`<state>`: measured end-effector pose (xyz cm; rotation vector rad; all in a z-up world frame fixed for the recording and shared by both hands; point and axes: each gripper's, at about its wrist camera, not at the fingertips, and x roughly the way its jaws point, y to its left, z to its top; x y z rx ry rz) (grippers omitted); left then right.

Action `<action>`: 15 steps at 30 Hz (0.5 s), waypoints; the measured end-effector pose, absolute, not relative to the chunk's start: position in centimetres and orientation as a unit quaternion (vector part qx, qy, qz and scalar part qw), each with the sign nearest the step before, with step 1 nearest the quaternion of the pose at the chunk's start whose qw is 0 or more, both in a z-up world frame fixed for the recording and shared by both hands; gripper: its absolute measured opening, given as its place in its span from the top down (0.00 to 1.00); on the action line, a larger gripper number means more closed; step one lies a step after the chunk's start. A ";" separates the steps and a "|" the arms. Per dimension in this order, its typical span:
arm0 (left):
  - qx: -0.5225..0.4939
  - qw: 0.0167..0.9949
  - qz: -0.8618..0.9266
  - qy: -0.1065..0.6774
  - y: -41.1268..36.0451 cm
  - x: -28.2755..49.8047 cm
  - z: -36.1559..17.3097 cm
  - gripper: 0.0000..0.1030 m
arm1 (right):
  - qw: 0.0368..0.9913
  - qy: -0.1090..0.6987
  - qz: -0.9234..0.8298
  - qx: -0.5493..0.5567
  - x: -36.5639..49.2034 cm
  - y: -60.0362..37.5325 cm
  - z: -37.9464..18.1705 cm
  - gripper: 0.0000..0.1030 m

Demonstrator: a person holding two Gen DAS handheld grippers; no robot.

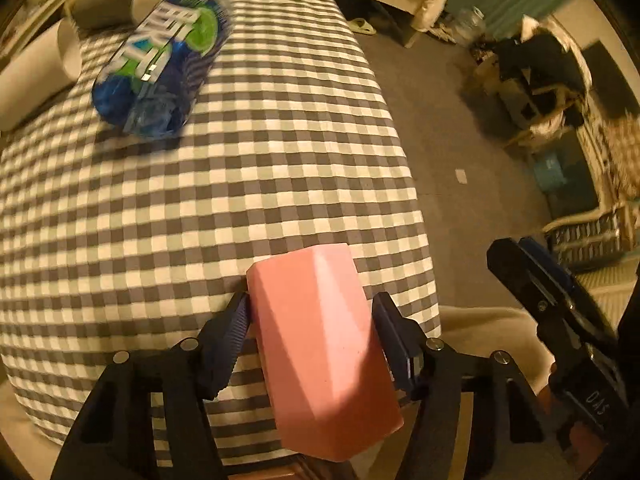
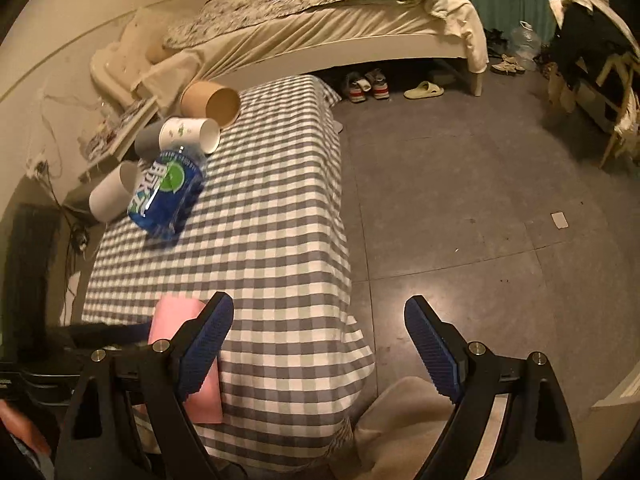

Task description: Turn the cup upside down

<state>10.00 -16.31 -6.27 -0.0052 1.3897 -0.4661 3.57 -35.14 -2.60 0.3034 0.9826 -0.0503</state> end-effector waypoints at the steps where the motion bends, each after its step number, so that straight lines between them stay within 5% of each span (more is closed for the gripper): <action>1: 0.008 0.746 -0.211 0.631 -16.4 9.9 -6.1 0.38 | 0.870 0.469 -0.025 0.147 3.5 -35.3 -2.6 0.15; 15: 0.118 0.874 -0.093 0.463 -14.2 12.6 -3.0 0.39 | 0.875 0.462 -0.036 0.137 3.3 -34.9 -2.4 0.15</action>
